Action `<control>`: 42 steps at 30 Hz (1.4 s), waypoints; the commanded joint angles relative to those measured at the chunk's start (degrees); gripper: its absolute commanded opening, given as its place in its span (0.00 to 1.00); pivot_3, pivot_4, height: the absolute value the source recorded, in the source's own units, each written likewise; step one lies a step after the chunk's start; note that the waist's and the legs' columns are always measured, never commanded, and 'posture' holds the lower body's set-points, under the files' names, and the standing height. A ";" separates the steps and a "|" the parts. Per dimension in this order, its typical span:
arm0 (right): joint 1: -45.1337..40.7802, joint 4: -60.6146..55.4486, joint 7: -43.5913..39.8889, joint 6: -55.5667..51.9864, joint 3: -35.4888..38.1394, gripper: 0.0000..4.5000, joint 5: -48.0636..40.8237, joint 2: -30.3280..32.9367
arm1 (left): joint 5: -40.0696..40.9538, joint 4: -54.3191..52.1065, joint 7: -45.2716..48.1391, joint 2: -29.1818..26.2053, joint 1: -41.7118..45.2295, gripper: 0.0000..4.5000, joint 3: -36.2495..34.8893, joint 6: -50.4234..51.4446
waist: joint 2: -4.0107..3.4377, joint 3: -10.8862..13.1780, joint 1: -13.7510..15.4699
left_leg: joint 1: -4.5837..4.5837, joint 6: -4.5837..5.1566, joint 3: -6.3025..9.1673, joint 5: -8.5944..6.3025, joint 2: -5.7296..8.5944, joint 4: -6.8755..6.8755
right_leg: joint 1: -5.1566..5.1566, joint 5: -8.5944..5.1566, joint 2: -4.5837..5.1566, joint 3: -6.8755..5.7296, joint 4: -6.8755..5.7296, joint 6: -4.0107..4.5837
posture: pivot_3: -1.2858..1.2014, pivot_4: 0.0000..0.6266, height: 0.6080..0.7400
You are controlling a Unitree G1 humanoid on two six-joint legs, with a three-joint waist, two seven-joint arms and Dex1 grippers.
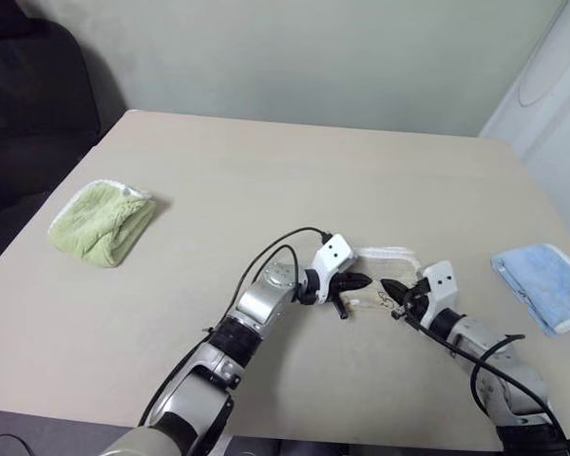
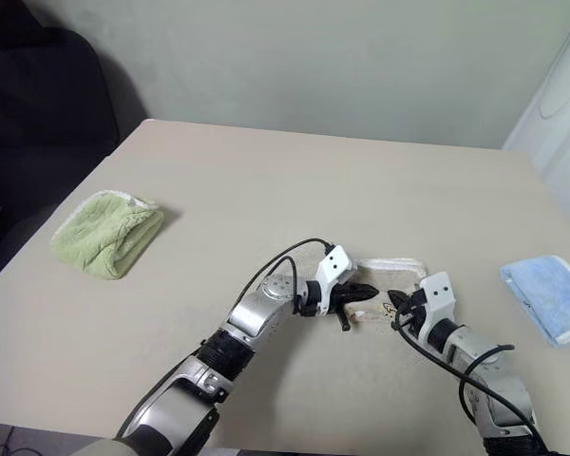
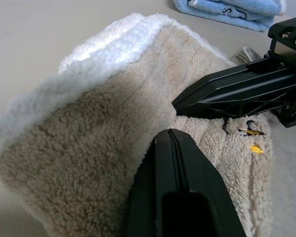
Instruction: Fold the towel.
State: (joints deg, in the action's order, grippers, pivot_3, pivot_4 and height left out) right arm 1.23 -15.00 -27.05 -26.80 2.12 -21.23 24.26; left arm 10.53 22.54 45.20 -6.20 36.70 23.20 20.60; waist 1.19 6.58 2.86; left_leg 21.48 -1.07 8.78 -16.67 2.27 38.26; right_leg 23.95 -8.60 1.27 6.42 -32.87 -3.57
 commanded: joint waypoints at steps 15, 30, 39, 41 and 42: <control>-1.05 -7.37 -1.69 -21.17 24.16 0.43 -29.12 9.90 | 18.44 -22.11 3.24 -14.18 -3.84 0.00 -23.90 10.55 | -0.04 0.05 -0.12 | 0.29 -0.26 -0.12 0.05 -0.01 -0.02 | 0.36 0.01 -0.09 0.05 -0.06 0.08 | 0.52 0.24 1.00; -8.58 9.80 -6.92 -26.26 16.61 0.99 -27.29 11.33 | 18.53 -29.26 -1.95 -16.17 -16.19 0.00 -24.84 11.74 | -0.05 0.04 -0.24 | 0.44 -0.25 0.01 0.03 0.01 -0.07 | 0.57 0.33 -0.06 0.01 -0.08 0.62 | 0.52 0.24 1.00; -13.11 13.32 -9.22 -25.33 9.78 0.99 -22.98 8.57 | 18.30 -30.00 -3.41 -14.52 -16.42 0.00 -23.61 11.91 | 0.02 0.00 -0.68 | 0.39 -0.17 0.00 0.09 -0.02 -0.06 | 0.56 0.47 -0.08 -0.02 -0.09 0.83 | 0.52 0.24 1.00; -13.56 13.69 -9.08 -25.17 9.35 0.99 -22.37 7.90 | 18.31 -30.05 -3.53 -14.41 -16.36 0.00 -23.51 11.90 | 0.04 -0.02 -1.00 | 0.36 -0.11 -0.01 0.13 -0.03 -0.07 | 0.56 0.48 -0.09 -0.03 -0.10 0.84 | 0.52 0.24 1.00; -13.65 13.91 -9.09 -25.08 9.32 0.99 -22.12 7.68 | 18.33 -30.05 -3.57 -14.37 -16.35 0.00 -23.50 11.90 | 0.06 -0.04 -1.13 | 0.33 -0.08 0.00 0.14 -0.05 -0.07 | 0.56 0.48 -0.11 -0.03 -0.10 0.86 | 0.52 0.24 1.00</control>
State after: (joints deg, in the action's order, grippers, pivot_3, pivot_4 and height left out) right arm -12.16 -1.43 -35.12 -51.69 12.68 -43.54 32.39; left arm 28.25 -4.78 41.88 -20.78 19.90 -0.23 32.57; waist 1.26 6.54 1.73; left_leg 21.79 -1.13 8.78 -16.51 2.22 38.19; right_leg 24.50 -8.12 1.16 6.38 -32.98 -2.71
